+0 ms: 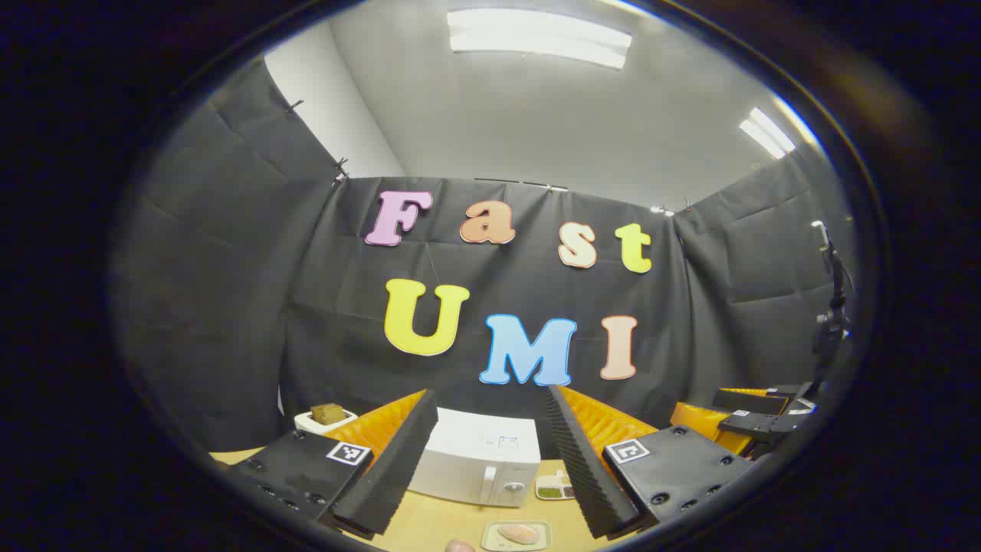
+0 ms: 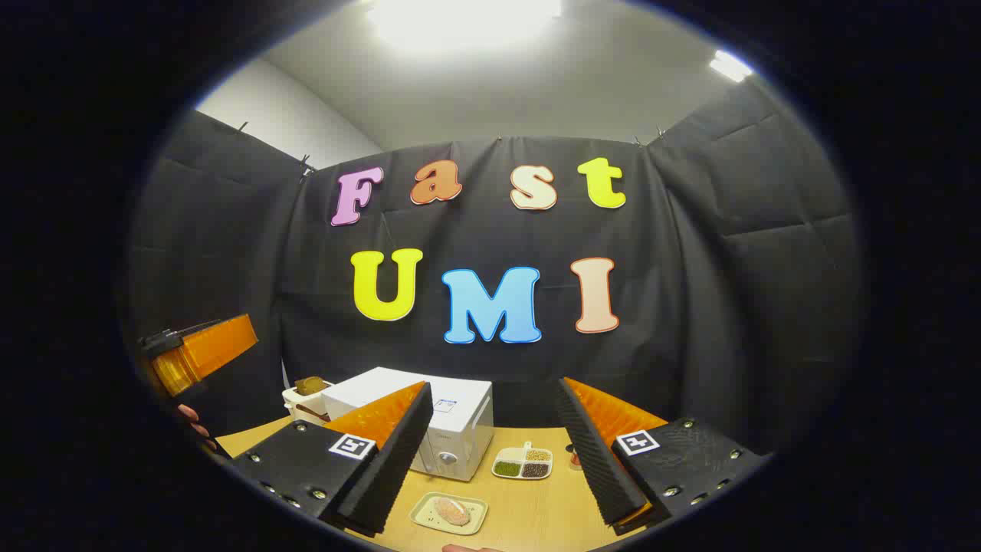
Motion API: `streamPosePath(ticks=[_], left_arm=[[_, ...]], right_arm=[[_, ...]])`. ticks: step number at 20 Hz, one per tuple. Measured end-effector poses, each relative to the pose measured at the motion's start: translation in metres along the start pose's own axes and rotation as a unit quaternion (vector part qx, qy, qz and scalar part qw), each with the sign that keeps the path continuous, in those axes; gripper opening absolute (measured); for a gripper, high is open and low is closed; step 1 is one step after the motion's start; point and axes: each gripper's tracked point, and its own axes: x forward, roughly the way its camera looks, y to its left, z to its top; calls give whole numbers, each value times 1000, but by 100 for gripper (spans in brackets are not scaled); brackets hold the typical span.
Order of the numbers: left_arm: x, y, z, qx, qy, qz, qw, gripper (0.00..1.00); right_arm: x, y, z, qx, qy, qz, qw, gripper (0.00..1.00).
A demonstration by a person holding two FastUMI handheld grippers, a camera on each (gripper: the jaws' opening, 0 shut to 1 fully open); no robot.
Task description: Open the microwave oven with the left hand, put the food in, and close the microwave oven.
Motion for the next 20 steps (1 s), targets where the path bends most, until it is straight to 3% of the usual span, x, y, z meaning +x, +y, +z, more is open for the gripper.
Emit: streamPosePath(ticks=[7, 8, 12, 14, 16, 17, 20], left_arm=[[19, 1, -5, 14, 3, 9, 1000, 93], [21, 2, -8, 13, 4, 12, 1000, 99], [32, 8, -19, 12, 18, 32, 999, 93], [39, 8, -23, 19, 21, 40, 999, 99], [42, 1, -29, 21, 22, 36, 999, 95], [43, -3, -30, 23, 23, 34, 999, 99], [44, -12, -42, 23, 22, 31, 999, 95]], right_arm=[[20, -1, 4, 11, -7, 2, 1000, 98], [24, 0, 5, 12, -8, 5, 1000, 98], [35, 1, 4, 6, -8, 17, 1000, 98], [39, 1, 1, 7, -4, 23, 1000, 98], [45, 0, -3, 8, 1, 29, 1000, 94], [47, -1, -4, 9, 3, 33, 999, 94], [50, -9, -5, 7, -3, 35, 999, 98]])
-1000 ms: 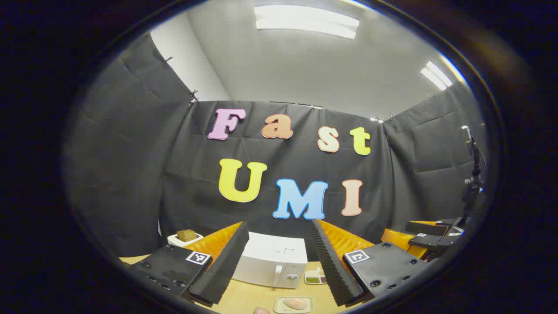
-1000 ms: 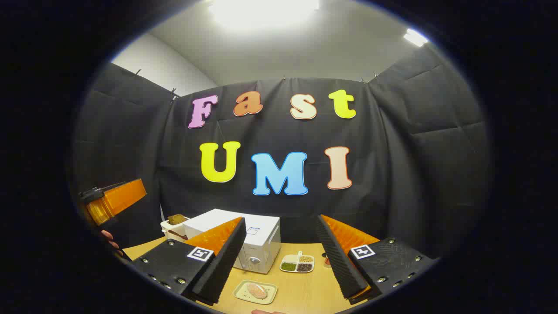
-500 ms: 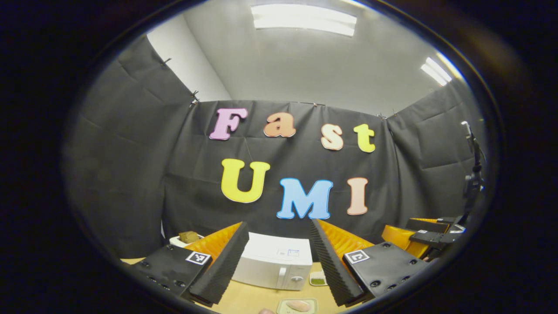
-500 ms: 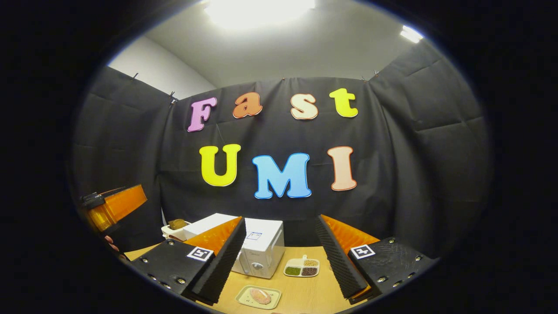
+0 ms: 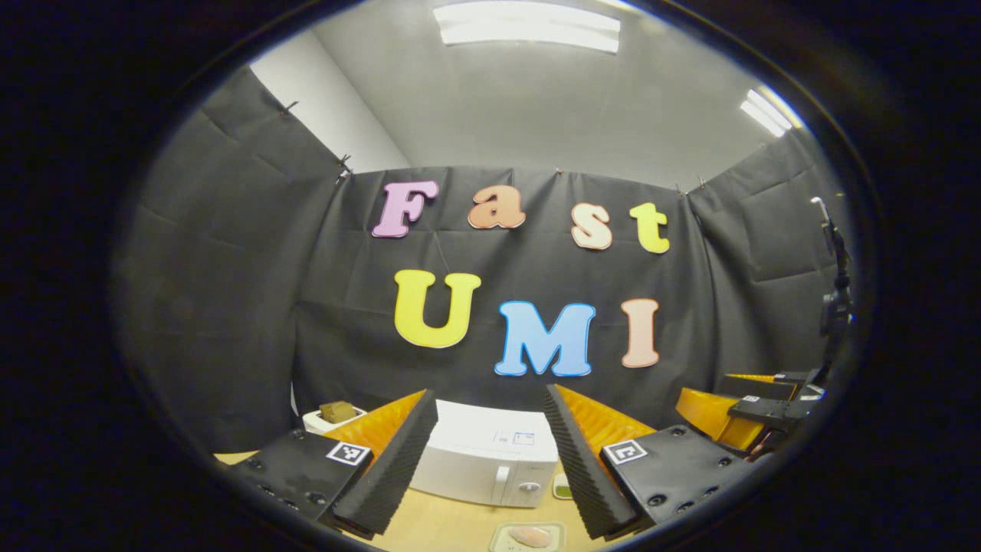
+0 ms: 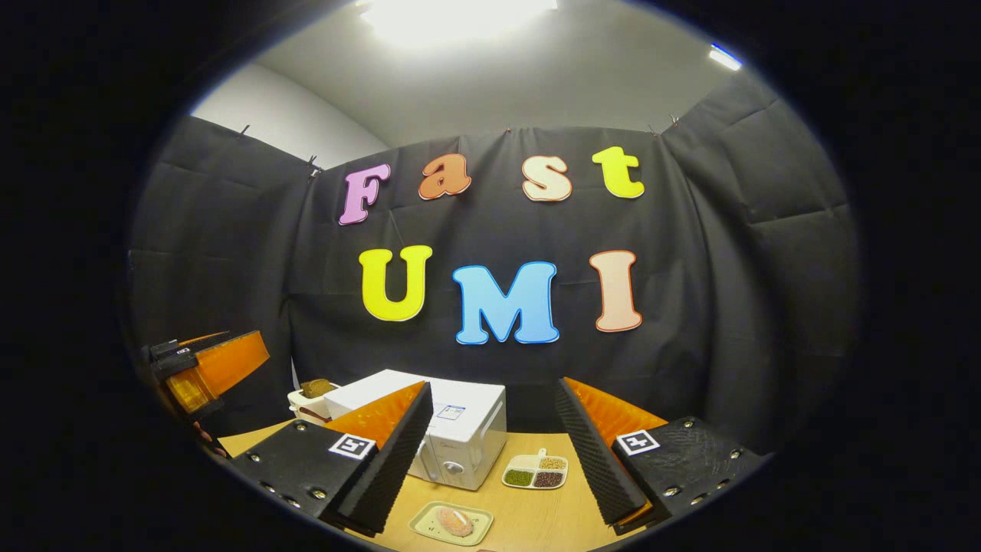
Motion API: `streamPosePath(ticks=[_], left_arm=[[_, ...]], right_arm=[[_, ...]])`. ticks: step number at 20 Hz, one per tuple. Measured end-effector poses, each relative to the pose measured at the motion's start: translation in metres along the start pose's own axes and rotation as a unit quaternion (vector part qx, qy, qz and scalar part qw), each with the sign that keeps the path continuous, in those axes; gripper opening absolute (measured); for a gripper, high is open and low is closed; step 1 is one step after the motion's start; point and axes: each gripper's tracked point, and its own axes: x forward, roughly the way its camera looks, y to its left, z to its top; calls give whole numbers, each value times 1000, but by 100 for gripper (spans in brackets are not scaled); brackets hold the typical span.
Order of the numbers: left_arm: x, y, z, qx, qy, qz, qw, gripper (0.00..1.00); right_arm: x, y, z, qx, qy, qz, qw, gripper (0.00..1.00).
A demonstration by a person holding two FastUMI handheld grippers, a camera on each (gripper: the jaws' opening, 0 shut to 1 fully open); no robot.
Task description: Open the microwave oven with the left hand, put the food in, and close the microwave oven.
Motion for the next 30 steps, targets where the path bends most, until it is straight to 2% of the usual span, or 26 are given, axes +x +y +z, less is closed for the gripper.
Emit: streamPosePath(ticks=[1, 2, 4, 6, 7, 10, 11, 12, 13, 14, 15, 17, 20, 21, 22, 24, 25, 26, 27, 29, 30], left_arm=[[4, -4, -5, -5, 4, -1, 1000, 99], [6, -5, -13, -10, 7, 2, 1000, 95], [14, -4, -30, -12, 19, 12, 1000, 99], [24, -9, -46, 2, 30, 10, 1000, 94], [30, -13, -53, 14, 31, 4, 999, 91], [53, -30, -84, 35, 49, -33, 998, 92], [63, -36, -95, 34, 52, -49, 997, 92], [72, -38, -109, 34, 58, -60, 996, 99], [82, -38, -128, 32, 70, -69, 995, 92], [91, -36, -151, 30, 79, -73, 994, 95], [98, -35, -172, 25, 89, -77, 993, 91], [110, -35, -215, 17, 111, -85, 990, 95], [137, -32, -270, 18, 136, -98, 986, 95], [147, -32, -290, 20, 149, -103, 983, 99], [155, -28, -311, 26, 165, -103, 981, 95], [167, -21, -347, 31, 191, -98, 976, 99], [173, -20, -360, 30, 198, -96, 975, 95], [178, -20, -369, 29, 202, -97, 974, 92], [184, -22, -378, 34, 205, -102, 973, 95], [191, -20, -390, 49, 208, -102, 972, 91], [196, -17, -397, 48, 211, -97, 971, 92]], right_arm=[[0, -3, 0, 1, -3, 1, 1000, 98], [0, -5, -2, 4, -3, 4, 1000, 98], [0, -9, -11, 11, 5, 13, 1000, 98], [2, -18, -21, 18, 10, 15, 1000, 98], [4, -23, -27, 20, 17, 14, 1000, 98], [7, -32, -48, 29, 48, 6, 998, 98], [7, -36, -47, 30, 48, -2, 998, 98], [7, -42, -47, 29, 49, -18, 998, 99], [5, -48, -49, 28, 55, -33, 998, 99], [0, -49, -52, 28, 56, -45, 997, 98], [-3, -50, -51, 27, 54, -56, 997, 99], [-10, -54, -60, 17, 67, -82, 994, 99], [-21, -58, -72, -5, 87, -117, 989, 99], [-24, -60, -74, -9, 95, -130, 987, 99], [-27, -59, -79, -7, 100, -139, 985, 99], [-29, -56, -85, -2, 106, -149, 983, 98], [-30, -55, -89, -4, 113, -153, 982, 98], [-32, -55, -95, -6, 120, -157, 980, 98], [-33, -56, -97, -7, 125, -160, 979, 98], [-33, -59, -96, -8, 127, -169, 977, 98], [-34, -62, -95, -9, 126, -173, 977, 98]])
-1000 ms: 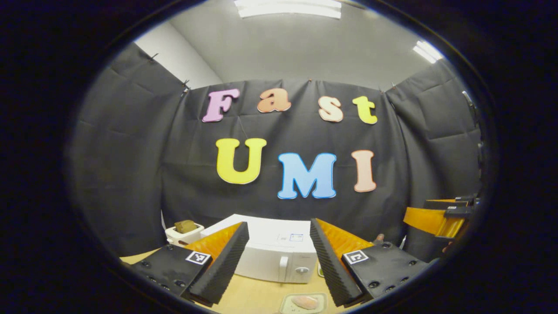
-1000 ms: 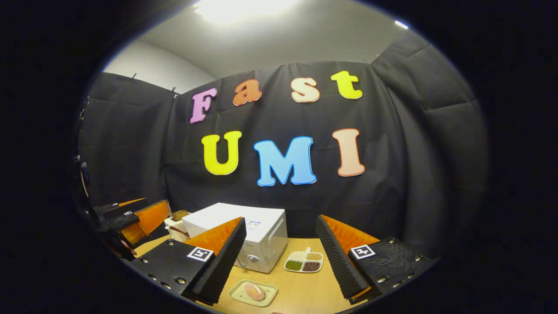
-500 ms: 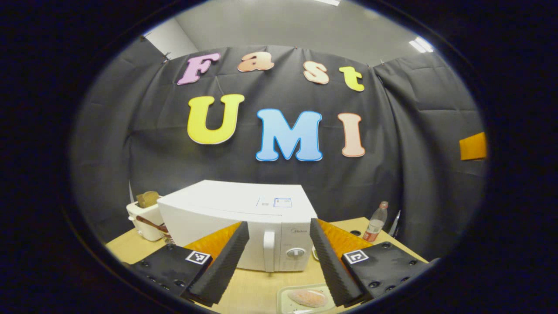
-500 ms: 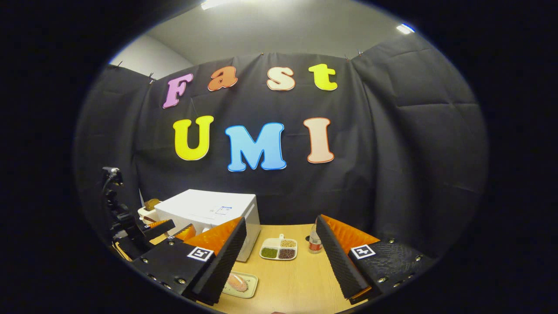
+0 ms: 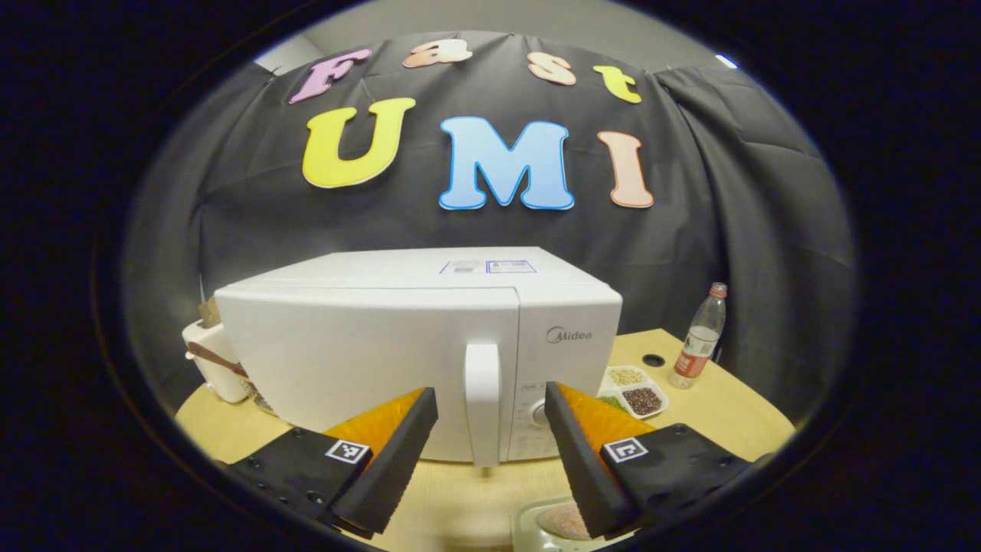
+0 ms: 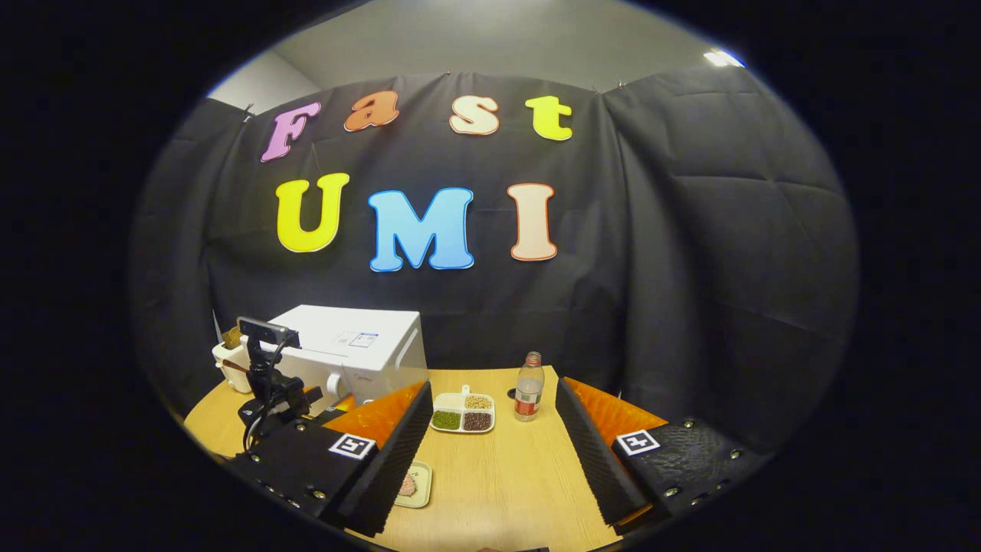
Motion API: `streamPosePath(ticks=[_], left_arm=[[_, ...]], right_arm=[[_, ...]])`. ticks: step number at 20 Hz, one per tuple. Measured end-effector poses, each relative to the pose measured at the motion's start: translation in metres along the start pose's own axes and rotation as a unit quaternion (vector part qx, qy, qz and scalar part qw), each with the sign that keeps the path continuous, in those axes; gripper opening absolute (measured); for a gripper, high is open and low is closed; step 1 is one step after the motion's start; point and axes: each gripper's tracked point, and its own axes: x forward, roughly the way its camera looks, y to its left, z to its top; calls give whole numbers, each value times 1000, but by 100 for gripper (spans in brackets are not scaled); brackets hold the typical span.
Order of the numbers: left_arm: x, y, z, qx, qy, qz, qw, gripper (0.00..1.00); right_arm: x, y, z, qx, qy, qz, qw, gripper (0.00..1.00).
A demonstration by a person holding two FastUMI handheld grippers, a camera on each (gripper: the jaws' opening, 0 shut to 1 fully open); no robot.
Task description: Open the microwave oven with the left hand, put the food in, and close the microwave oven.
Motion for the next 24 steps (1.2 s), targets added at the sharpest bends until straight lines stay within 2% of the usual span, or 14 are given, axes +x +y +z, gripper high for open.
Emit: streamPosePath(ticks=[1, 2, 3, 5, 8, 10, 11, 12, 14, 15, 16, 19, 22, 24], left_arm=[[5, 4, -3, -7, 1, 5, 1000, 92], [9, 6, -3, -14, 2, 7, 1000, 99], [15, 7, -4, -19, 5, 8, 1000, 95], [20, 9, -12, -23, 14, 13, 1000, 97], [27, 5, -16, -33, 22, 1, 999, 85], [31, 0, -20, -28, 33, -9, 999, 74], [39, 0, -26, -17, 37, -13, 999, 54], [27, 0, -20, -5, 39, -12, 999, 35], [25, -1, -20, 1, 44, -12, 999, 30], [25, 0, -19, 1, 45, -10, 999, 22], [24, 0, -20, -1, 49, -7, 999, 24], [25, 0, -19, 4, 54, -1, 999, 15], [26, 0, -23, 9, 62, 1, 998, 11], [10, 2, -26, 8, 67, 8, 998, 11]], right_arm=[[0, -2, 2, -1, -2, -5, 1000, 98], [0, -4, 3, -1, -4, -9, 1000, 98], [0, -5, 6, -2, -5, -12, 1000, 99], [0, -6, 4, -4, -3, -13, 1000, 98], [0, -3, 1, 0, 3, -10, 1000, 98], [-1, -1, 0, -1, 4, -7, 1000, 98], [-1, 1, 0, -2, 5, -4, 1000, 98], [-1, 2, -1, -3, 5, -1, 1000, 98], [-3, 5, -2, -4, 5, 6, 1000, 99], [-4, 5, -3, -6, 5, 9, 1000, 98], [-5, 5, -3, -7, 5, 10, 1000, 98], [-8, -1, -1, -6, 1, 12, 1000, 96], [-6, -7, 0, 0, -2, 12, 1000, 96], [-4, -10, 4, 4, -6, 12, 1000, 96]])
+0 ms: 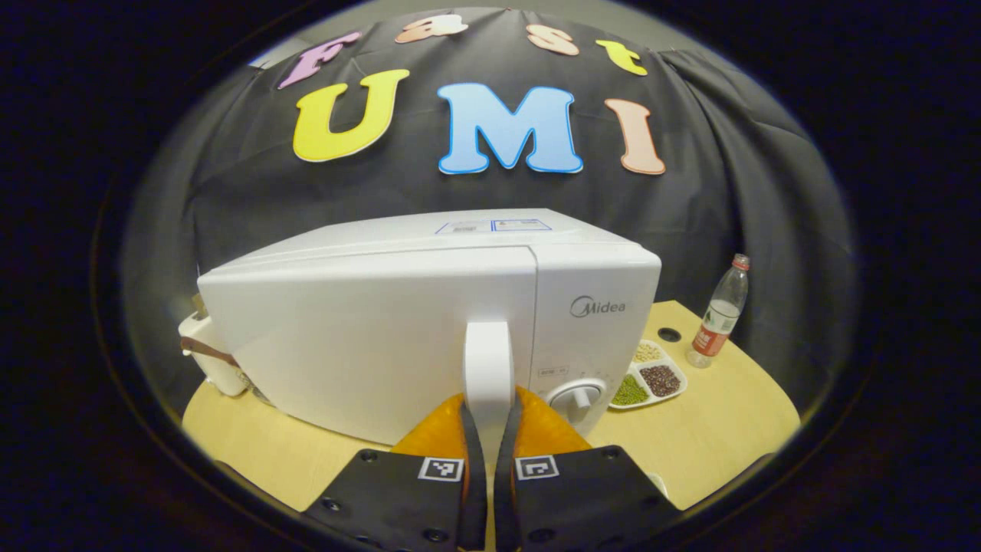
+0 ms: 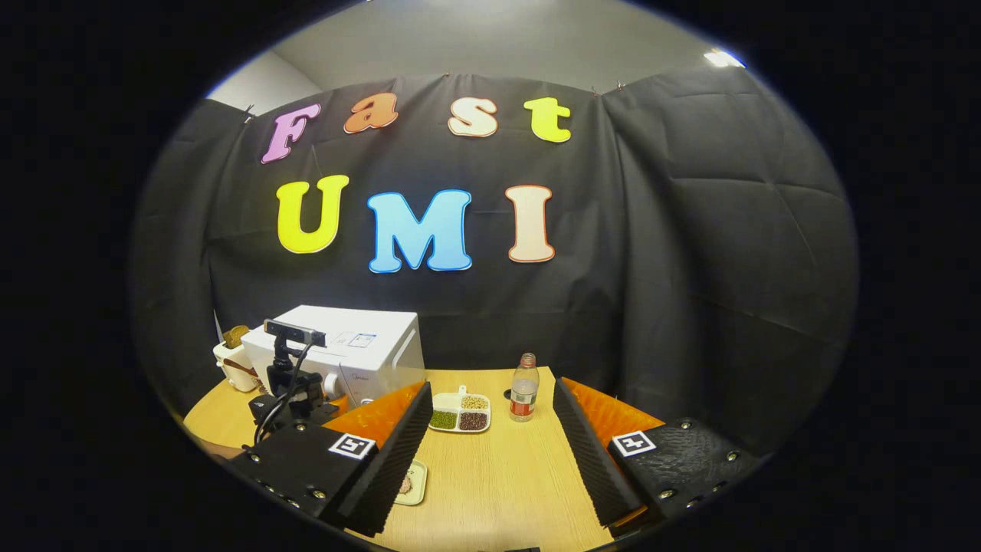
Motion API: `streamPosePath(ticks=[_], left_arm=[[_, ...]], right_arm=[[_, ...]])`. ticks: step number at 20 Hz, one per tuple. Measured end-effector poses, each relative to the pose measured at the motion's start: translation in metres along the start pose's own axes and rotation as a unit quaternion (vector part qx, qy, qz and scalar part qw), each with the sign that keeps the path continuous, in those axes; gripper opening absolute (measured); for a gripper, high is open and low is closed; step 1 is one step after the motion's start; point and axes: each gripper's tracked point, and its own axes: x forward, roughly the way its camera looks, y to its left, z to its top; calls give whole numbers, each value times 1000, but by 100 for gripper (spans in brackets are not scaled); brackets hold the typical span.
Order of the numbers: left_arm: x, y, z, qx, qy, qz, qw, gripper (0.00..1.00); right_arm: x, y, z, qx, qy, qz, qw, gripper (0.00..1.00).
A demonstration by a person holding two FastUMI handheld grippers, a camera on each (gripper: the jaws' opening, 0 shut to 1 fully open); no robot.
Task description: Open the microwave oven with the left hand, put the food in, and close the microwave oven.
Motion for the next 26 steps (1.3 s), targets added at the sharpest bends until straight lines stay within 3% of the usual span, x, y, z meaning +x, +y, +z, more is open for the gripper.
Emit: streamPosePath(ticks=[6, 12, 13, 17, 26], left_arm=[[-86, 29, -33, -7, -7, -3, 1000, 10], [-140, 60, -55, -1, 3, -5, 1000, 10], [-148, 67, -58, -1, 3, -7, 1000, 17], [-175, 89, -71, 5, 1, -19, 1000, 26], [-227, 155, -102, -6, 33, -30, 999, 33]], right_arm=[[12, 16, -5, 7, 2, 30, 1000, 96], [12, 57, 1, 19, 1, 78, 997, 97], [10, 65, 1, 18, 0, 84, 996, 97], [5, 93, -2, 11, 1, 103, 995, 97], [2, 157, -13, 15, 15, 130, 991, 97]])
